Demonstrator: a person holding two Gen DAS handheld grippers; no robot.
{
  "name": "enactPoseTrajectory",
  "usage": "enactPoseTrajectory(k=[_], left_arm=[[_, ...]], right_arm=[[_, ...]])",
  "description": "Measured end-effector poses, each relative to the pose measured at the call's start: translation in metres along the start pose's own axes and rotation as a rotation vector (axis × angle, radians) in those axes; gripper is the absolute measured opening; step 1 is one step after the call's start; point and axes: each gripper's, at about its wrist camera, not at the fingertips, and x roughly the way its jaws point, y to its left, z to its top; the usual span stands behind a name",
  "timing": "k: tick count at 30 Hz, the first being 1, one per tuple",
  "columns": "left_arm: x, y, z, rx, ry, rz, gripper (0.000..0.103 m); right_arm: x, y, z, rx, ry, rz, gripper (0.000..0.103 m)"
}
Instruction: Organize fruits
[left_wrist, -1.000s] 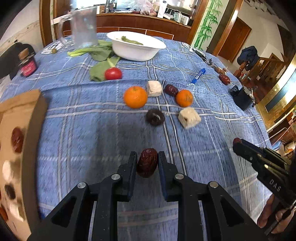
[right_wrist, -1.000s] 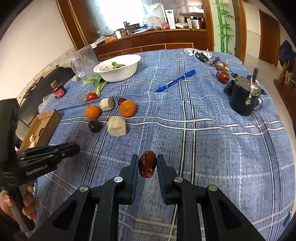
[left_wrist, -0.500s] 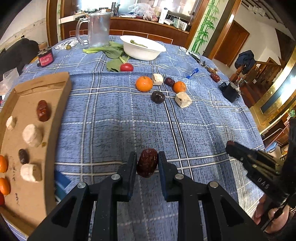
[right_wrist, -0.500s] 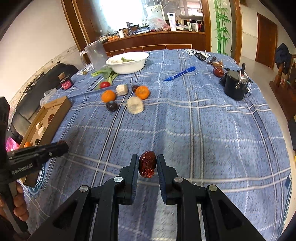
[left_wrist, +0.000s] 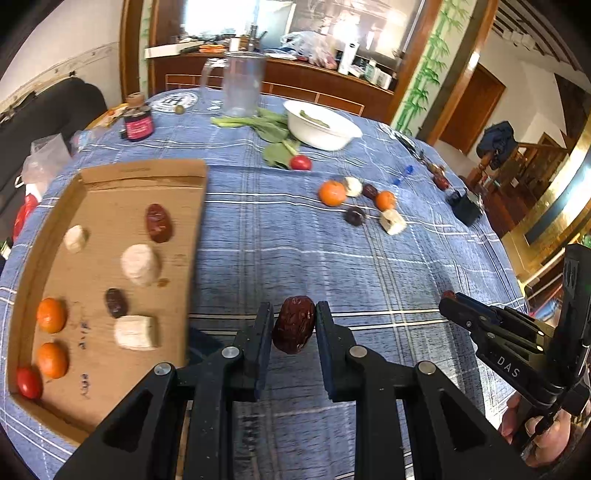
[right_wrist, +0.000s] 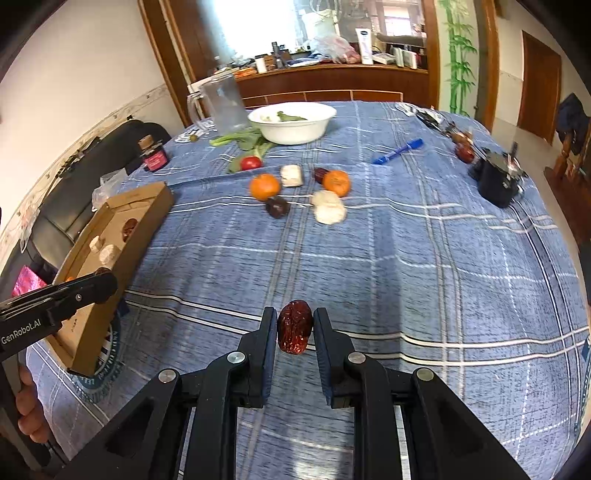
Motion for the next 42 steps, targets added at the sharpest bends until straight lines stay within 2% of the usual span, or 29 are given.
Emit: enactPoseTrajectory(k=[10, 19, 27, 36, 42], left_arm=[[-0.022, 0.050, -0.001, -0.063, -0.029, 0.042, 0.022], [-0.040, 0.110, -0.005, -0.134, -0.056, 0.123, 0.022], [-0.046, 0.159, -0.002, -0.174, -0.056, 0.197, 0.022], [-0.032, 0.196, 0.006, -0.210, -0.023, 0.223, 0.022], [-0.014, 0.201, 0.015, -0.210, 0.004, 0.217, 0.022]], right_arm=[[0.012, 0.055, 0.014, -0.076, 0.002, 0.051, 0.022], [0.028, 0.113, 0.025, -0.171, 0.014, 0.105, 0.022], [0.036, 0.173, 0.029, -0.261, 0.035, 0.189, 0.022], [0.052, 0.237, 0.009, -0.366, 0.104, 0.296, 0.023], [0.065, 0.255, -0.013, -0.412, 0.161, 0.335, 0.023]])
